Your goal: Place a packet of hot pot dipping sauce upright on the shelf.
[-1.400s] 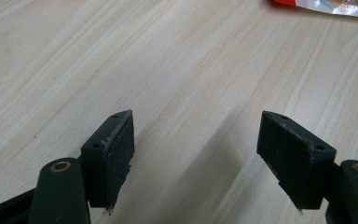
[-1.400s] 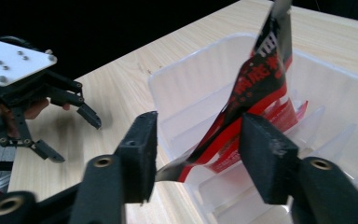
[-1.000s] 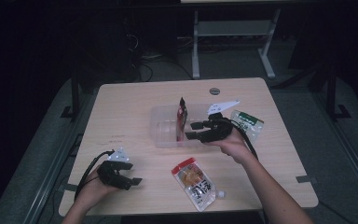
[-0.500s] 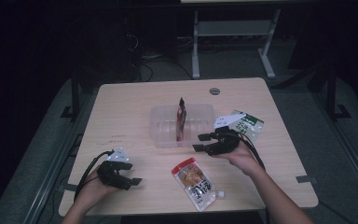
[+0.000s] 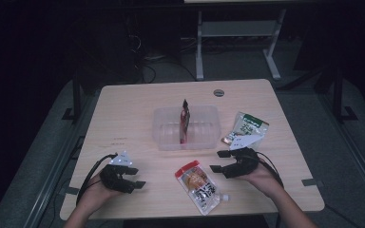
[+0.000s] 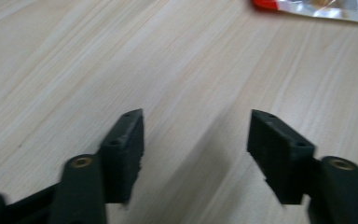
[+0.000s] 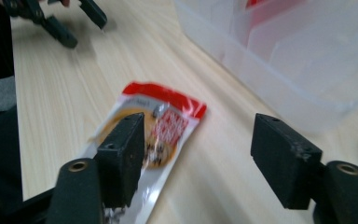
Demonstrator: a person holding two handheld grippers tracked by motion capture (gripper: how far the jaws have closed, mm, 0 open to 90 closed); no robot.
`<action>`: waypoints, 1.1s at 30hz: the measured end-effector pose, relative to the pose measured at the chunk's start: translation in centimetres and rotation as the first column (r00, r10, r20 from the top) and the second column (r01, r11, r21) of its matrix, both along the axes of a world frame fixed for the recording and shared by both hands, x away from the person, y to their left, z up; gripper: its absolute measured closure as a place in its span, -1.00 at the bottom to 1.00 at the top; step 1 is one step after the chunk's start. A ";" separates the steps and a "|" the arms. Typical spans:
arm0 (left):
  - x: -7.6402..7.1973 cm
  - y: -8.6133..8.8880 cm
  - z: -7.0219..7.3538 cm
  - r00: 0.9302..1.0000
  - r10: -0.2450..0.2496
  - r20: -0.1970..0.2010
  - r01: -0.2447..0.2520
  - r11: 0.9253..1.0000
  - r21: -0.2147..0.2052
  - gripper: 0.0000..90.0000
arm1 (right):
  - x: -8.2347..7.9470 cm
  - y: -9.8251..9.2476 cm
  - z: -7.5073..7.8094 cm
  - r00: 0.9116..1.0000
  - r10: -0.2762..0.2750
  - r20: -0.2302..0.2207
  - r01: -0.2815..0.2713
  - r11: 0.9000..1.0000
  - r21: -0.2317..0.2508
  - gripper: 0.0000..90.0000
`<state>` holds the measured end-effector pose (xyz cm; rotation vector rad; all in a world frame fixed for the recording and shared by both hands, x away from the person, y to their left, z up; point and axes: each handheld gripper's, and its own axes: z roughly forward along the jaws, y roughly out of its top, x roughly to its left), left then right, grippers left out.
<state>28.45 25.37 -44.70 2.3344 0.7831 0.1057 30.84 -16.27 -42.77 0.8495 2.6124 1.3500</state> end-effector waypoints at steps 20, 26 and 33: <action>1.1 -7.2 2.0 0.971 -0.236 0.040 0.238 0.970 -0.053 1.00 | -3.9 -3.5 -0.5 0.995 -0.098 -0.016 0.097 0.994 -0.041 -0.45; 1.9 -10.5 2.7 0.953 -0.296 0.069 0.300 0.952 -0.056 1.00 | -3.7 -3.4 -0.6 0.996 -0.093 -0.011 0.092 0.995 -0.048 -0.45; 3.2 -14.6 2.2 0.937 -0.344 0.056 0.348 0.934 -0.083 1.00 | -3.6 -3.3 -0.7 0.996 -0.090 -0.015 0.089 0.995 -0.051 -0.45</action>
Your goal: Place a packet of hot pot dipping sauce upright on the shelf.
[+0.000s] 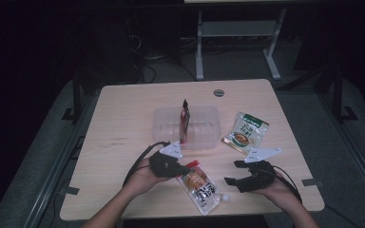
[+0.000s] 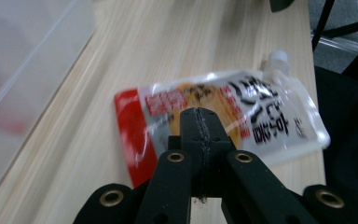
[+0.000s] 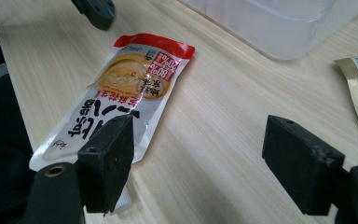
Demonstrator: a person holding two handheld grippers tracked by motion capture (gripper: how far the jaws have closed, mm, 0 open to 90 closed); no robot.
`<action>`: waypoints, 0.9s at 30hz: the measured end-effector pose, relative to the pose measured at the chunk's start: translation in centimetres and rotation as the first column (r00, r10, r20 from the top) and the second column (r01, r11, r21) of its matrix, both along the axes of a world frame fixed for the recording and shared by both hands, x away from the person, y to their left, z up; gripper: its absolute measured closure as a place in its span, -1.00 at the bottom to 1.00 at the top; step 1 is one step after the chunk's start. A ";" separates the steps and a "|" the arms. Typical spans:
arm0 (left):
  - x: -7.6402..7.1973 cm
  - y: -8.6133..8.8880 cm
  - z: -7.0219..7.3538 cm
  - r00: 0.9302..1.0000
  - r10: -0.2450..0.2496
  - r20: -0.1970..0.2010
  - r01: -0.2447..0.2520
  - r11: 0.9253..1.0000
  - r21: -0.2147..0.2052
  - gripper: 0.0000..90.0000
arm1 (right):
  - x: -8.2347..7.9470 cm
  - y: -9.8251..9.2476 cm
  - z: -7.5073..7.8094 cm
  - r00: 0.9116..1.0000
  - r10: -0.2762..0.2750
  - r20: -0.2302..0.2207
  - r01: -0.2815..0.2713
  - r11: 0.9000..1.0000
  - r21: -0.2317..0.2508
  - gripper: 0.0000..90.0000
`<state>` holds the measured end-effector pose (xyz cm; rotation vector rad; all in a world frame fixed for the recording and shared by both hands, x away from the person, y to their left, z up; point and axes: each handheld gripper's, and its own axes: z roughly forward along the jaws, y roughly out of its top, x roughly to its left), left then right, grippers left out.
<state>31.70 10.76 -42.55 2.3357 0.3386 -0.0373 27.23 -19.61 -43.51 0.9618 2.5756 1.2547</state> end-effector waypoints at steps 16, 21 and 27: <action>2.2 -7.4 -2.5 0.998 -0.052 0.031 0.049 0.996 0.078 1.00 | -0.2 0.1 0.1 1.000 0.013 0.001 -0.013 1.000 0.006 -0.45; 2.1 -7.3 -3.0 0.998 -0.040 0.040 0.035 0.992 0.117 1.00 | -0.1 -0.1 0.2 1.000 0.012 0.008 -0.012 1.000 0.008 -0.45; 2.3 -6.5 -2.9 0.999 -0.026 0.045 0.021 0.993 0.118 1.00 | -0.2 0.0 0.3 1.000 0.008 0.003 -0.008 1.000 0.007 -0.45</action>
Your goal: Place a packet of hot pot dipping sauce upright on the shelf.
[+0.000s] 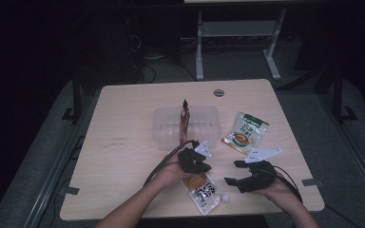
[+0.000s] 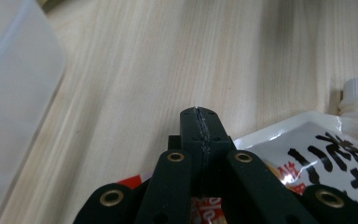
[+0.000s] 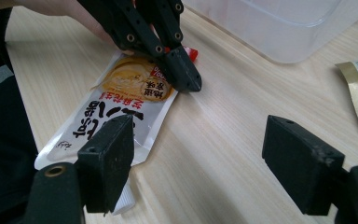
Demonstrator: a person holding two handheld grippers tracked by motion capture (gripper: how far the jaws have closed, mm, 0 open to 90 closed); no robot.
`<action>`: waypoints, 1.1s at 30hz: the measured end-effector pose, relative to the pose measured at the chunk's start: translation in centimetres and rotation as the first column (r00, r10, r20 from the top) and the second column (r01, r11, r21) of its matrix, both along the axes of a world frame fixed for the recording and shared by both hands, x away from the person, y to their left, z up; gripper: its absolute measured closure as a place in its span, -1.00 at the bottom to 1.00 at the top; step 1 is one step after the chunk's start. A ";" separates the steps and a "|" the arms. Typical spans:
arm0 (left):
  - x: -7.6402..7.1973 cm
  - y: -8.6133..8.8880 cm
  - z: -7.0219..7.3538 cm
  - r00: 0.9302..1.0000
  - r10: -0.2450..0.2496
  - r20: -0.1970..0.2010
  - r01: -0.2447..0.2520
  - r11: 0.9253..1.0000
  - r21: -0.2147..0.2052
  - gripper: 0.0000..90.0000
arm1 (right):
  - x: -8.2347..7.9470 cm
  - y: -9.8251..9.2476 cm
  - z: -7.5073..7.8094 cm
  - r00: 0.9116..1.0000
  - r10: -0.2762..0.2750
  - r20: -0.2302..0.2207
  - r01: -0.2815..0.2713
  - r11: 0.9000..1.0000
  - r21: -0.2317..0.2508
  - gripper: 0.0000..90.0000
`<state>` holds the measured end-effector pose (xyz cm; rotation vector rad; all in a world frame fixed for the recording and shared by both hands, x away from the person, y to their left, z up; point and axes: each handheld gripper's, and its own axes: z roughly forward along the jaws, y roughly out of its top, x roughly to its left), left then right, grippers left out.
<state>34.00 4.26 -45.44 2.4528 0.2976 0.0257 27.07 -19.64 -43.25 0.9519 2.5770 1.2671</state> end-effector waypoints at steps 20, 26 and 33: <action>-0.9 6.3 0.3 0.997 0.071 -0.013 -0.070 0.996 0.059 1.00 | 0.1 0.1 -0.1 1.000 0.006 -0.003 -0.006 1.000 0.003 -0.45; -1.9 8.4 0.3 0.996 0.087 -0.013 -0.086 0.993 0.076 1.00 | 0.1 0.2 0.0 1.000 0.003 -0.007 -0.003 1.000 0.003 -0.45; -2.5 8.8 1.4 0.994 0.110 -0.019 -0.110 0.994 0.019 0.99 | 0.2 0.4 0.0 1.000 0.004 -0.011 -0.004 1.000 0.003 -0.45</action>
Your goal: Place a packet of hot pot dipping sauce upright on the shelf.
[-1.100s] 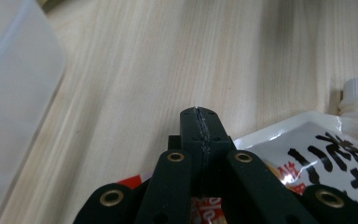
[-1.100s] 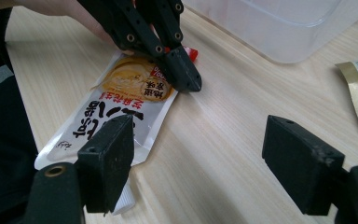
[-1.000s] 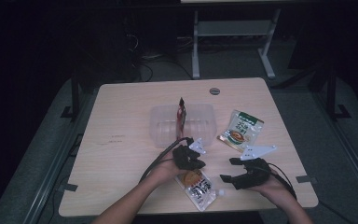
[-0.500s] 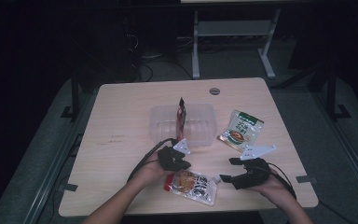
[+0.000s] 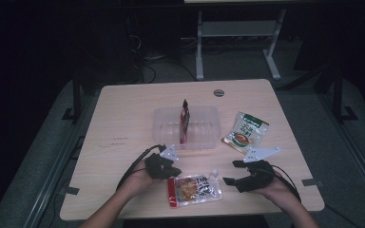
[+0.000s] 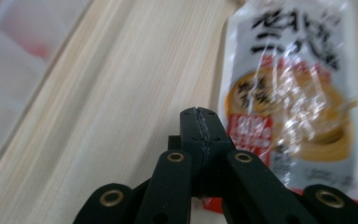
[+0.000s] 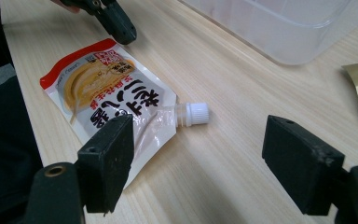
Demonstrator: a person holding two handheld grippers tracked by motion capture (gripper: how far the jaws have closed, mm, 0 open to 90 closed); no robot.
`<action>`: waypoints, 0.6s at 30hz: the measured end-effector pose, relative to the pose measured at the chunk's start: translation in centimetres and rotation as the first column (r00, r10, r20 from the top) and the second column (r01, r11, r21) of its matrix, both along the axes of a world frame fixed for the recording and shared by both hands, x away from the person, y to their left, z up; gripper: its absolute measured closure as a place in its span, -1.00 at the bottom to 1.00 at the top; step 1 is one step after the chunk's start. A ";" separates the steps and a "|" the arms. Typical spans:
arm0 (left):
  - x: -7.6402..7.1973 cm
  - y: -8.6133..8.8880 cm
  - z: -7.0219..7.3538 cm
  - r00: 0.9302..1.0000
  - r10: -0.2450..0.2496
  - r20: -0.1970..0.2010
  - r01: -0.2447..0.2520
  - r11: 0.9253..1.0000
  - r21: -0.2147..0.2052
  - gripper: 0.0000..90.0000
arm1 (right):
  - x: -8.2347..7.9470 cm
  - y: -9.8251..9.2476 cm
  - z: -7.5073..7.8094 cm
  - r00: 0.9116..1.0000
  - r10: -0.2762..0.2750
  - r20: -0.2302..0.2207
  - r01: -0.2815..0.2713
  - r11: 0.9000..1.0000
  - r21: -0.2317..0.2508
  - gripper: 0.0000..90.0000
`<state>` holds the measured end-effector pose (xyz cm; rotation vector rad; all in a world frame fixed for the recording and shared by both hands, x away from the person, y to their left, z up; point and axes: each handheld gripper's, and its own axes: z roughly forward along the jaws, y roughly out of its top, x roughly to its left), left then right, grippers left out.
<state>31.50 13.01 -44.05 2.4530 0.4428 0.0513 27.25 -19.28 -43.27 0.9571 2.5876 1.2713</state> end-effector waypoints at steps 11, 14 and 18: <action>-2.8 -2.5 1.3 0.996 -0.087 -0.015 0.086 0.995 -0.057 0.99 | 0.1 -0.1 -0.1 1.000 0.008 0.007 -0.008 1.000 0.002 -0.45; -3.3 -3.0 0.9 0.995 -0.102 -0.018 0.102 0.994 -0.036 0.99 | 0.1 -0.1 -0.1 1.000 0.013 0.004 -0.013 1.000 -0.003 -0.45; -3.1 -3.4 0.2 0.995 -0.092 -0.038 0.091 0.996 -0.025 0.99 | 0.1 0.0 -0.1 1.000 0.014 0.002 -0.014 1.000 -0.003 -0.45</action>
